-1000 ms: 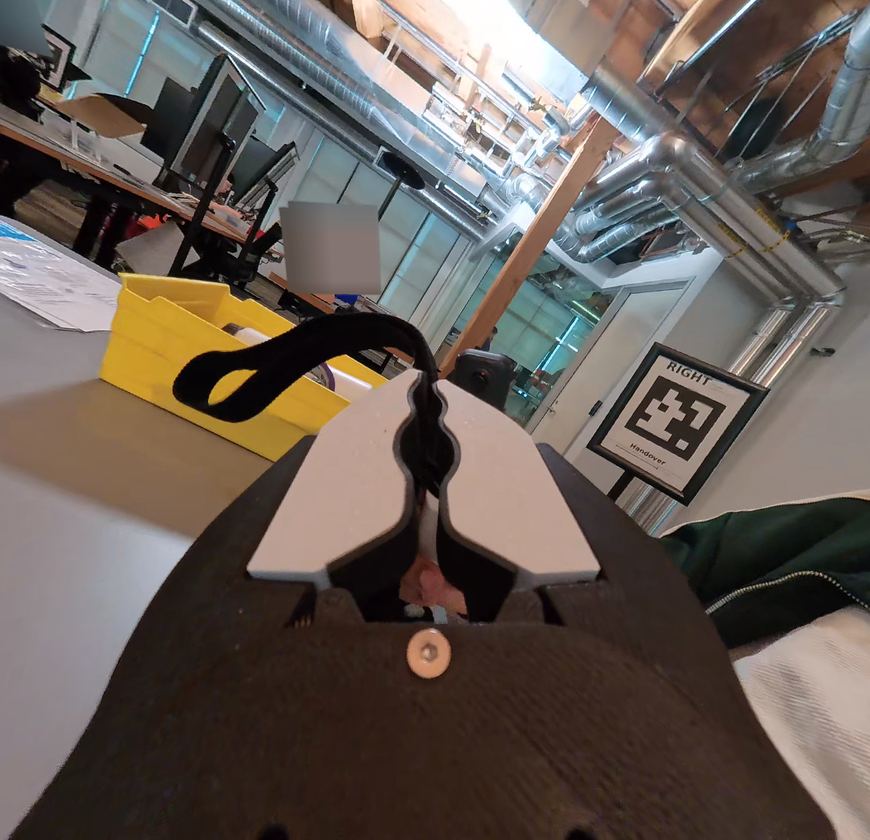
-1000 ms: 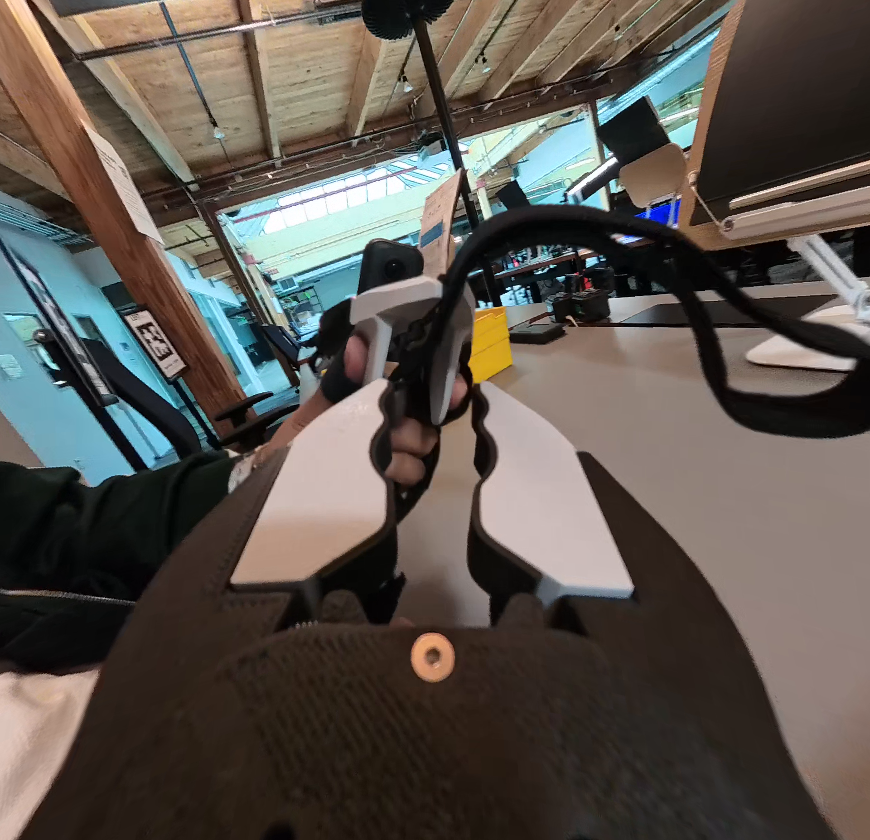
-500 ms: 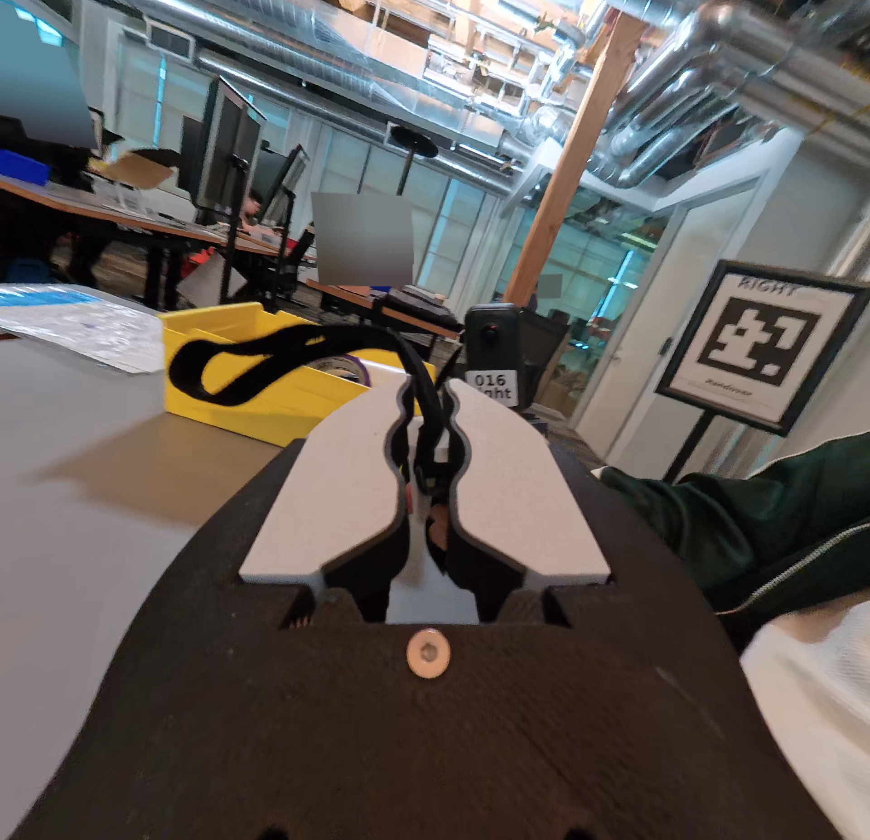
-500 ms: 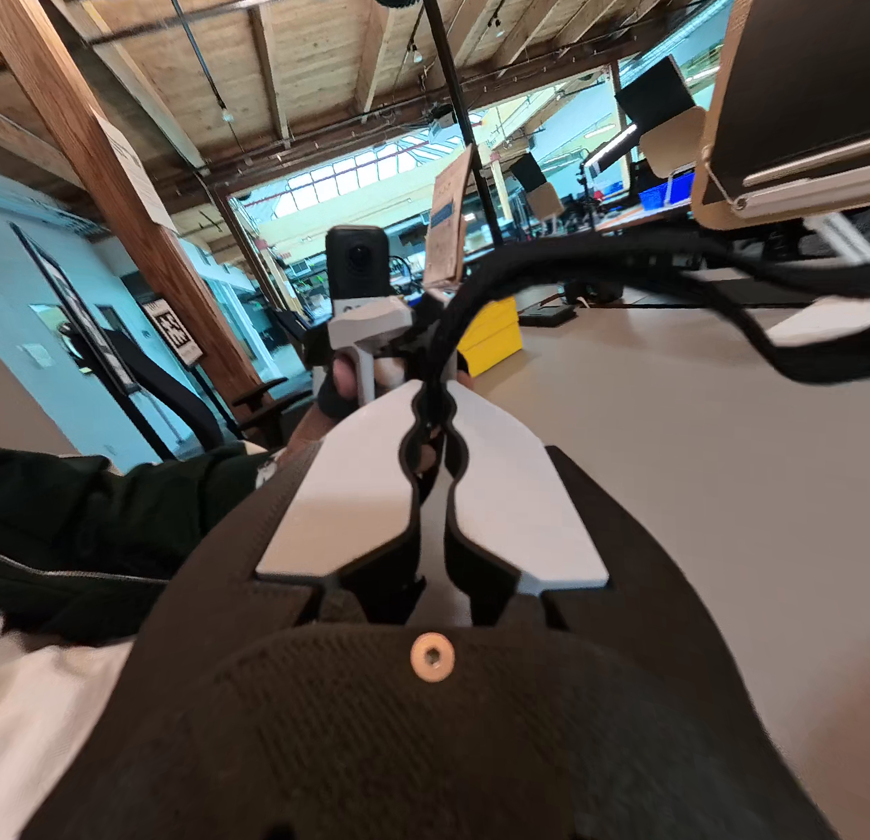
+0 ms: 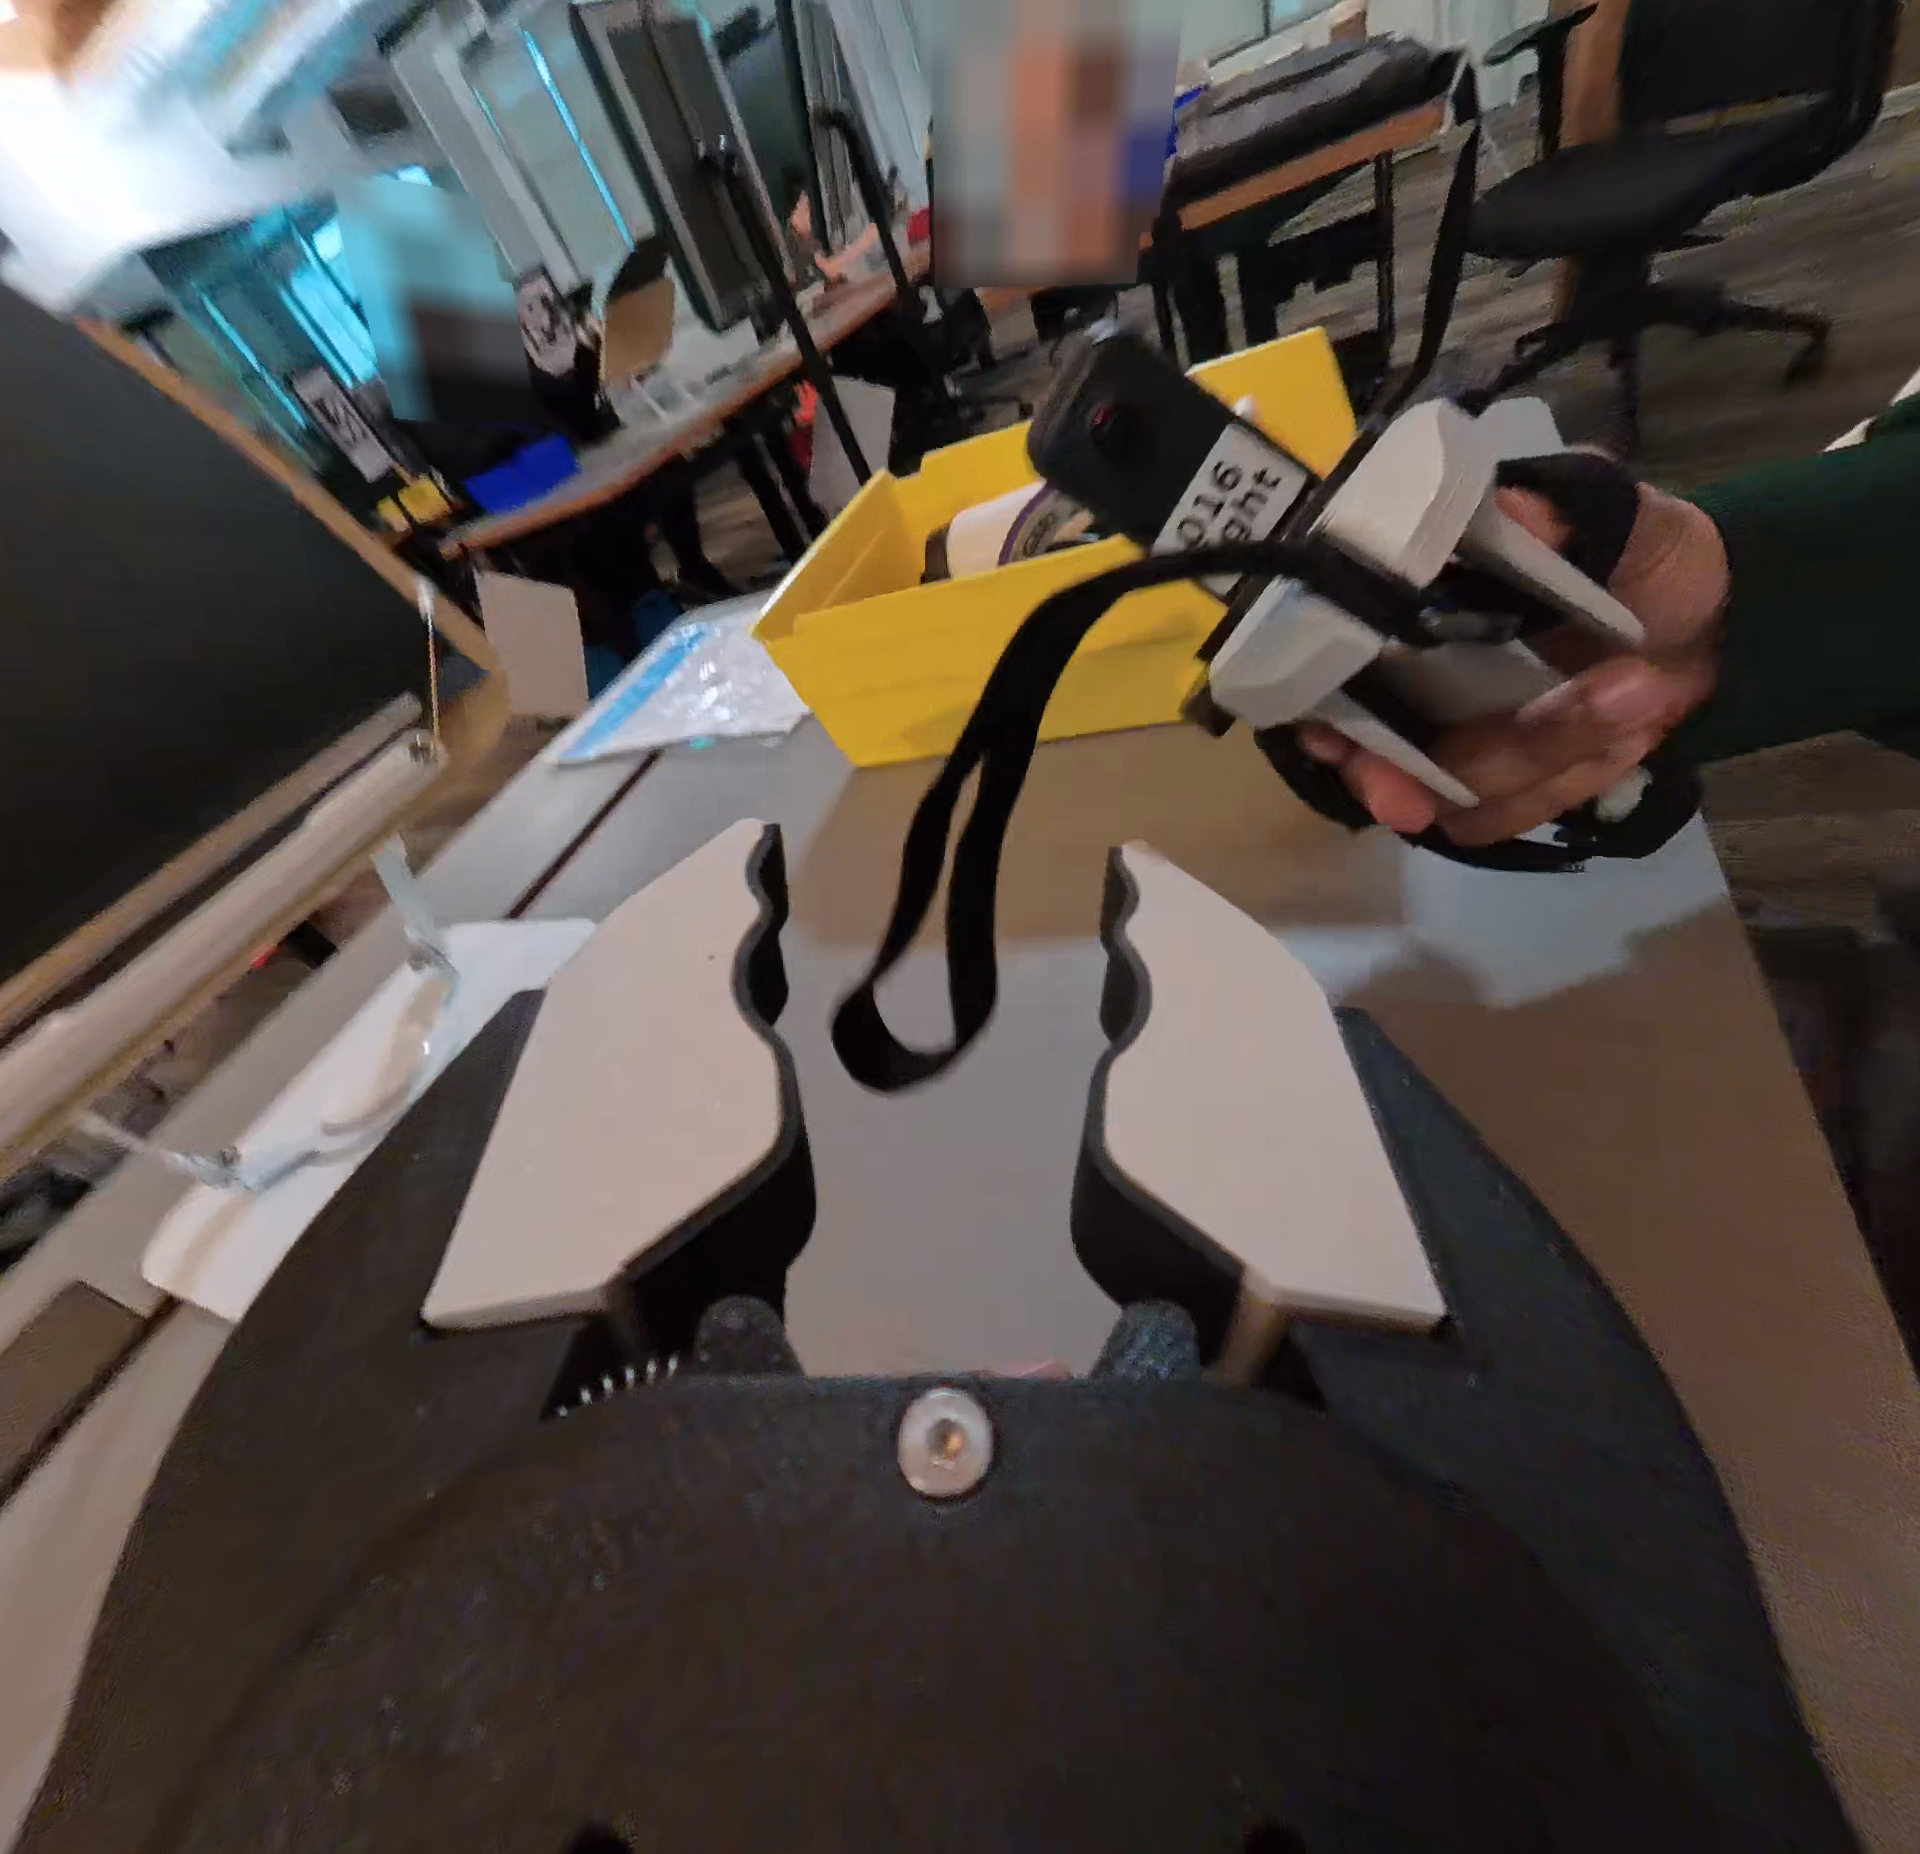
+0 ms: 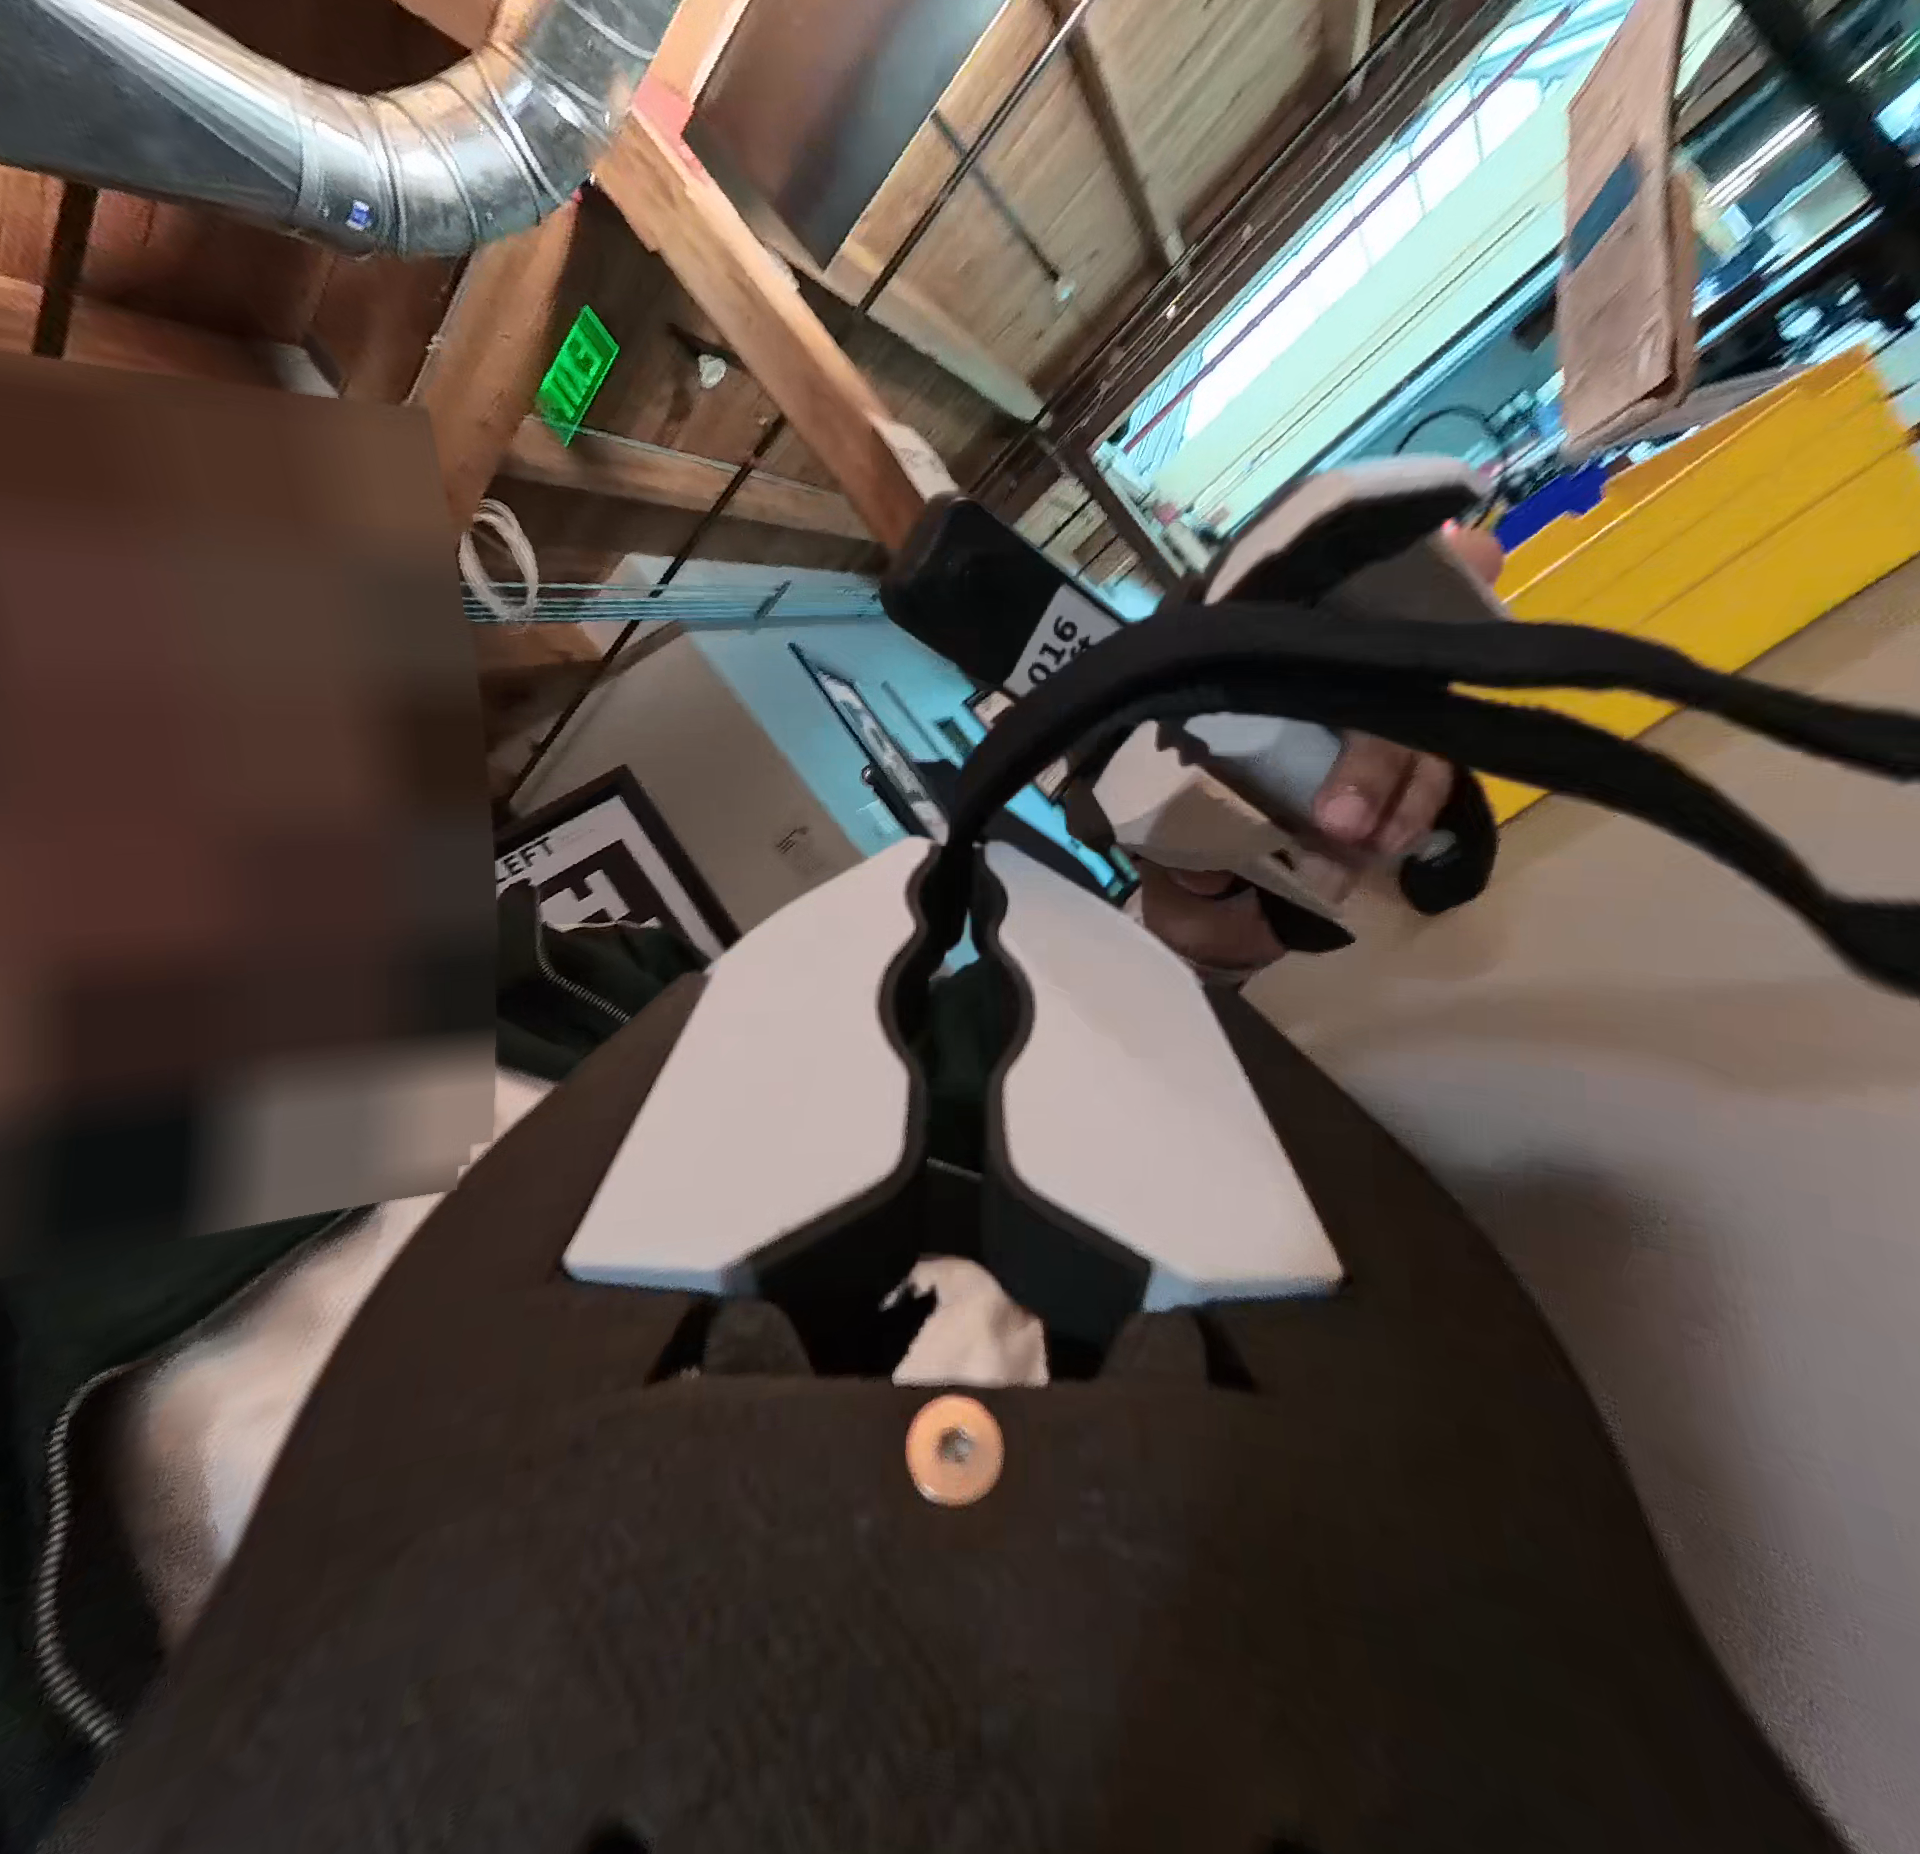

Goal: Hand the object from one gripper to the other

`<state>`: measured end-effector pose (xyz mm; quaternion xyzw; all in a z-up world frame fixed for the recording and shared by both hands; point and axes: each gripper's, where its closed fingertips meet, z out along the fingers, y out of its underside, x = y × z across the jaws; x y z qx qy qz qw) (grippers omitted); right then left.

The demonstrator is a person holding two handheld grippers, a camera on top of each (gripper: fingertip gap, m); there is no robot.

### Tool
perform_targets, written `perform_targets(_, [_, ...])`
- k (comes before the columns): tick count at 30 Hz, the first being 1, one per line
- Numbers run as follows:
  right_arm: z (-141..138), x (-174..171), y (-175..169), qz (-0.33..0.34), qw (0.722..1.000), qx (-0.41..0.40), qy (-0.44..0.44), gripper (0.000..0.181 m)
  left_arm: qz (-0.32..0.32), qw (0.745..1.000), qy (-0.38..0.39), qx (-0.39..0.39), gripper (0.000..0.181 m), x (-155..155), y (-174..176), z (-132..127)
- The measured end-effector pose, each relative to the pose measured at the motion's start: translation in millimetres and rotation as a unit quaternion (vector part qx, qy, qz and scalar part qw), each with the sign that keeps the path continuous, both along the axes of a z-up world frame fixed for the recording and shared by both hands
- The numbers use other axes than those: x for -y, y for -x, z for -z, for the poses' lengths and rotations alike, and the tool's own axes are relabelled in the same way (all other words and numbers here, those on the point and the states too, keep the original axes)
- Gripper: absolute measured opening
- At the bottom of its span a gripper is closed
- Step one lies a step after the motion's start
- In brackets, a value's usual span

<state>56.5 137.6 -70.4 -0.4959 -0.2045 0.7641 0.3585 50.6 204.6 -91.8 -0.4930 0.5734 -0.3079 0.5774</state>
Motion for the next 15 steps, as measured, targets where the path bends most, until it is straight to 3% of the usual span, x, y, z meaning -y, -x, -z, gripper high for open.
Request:
perform_targets(6, [6,22,17,-0.057,0.998,0.028,0.005,0.005,0.041,0.999,-0.027,-0.005,0.049,33,-10,0])
perform_targets(9, [10,32,21,-0.068,0.997,0.031,0.013,0.005,0.043,0.999,-0.025,-0.020,0.006,43,-5,10])
perform_targets(12, [14,39,23,-0.045,0.998,0.037,0.006,0.008,0.038,0.999,0.003,-0.022,0.005,51,1,13])
perform_targets(14, [13,42,21,-0.022,0.999,0.029,0.006,0.019,0.025,0.999,0.028,-0.006,0.005,55,7,9])
perform_targets(15, [11,40,19,0.002,1.000,0.024,0.012,0.039,0.020,0.999,0.044,0.003,0.005,57,11,7])
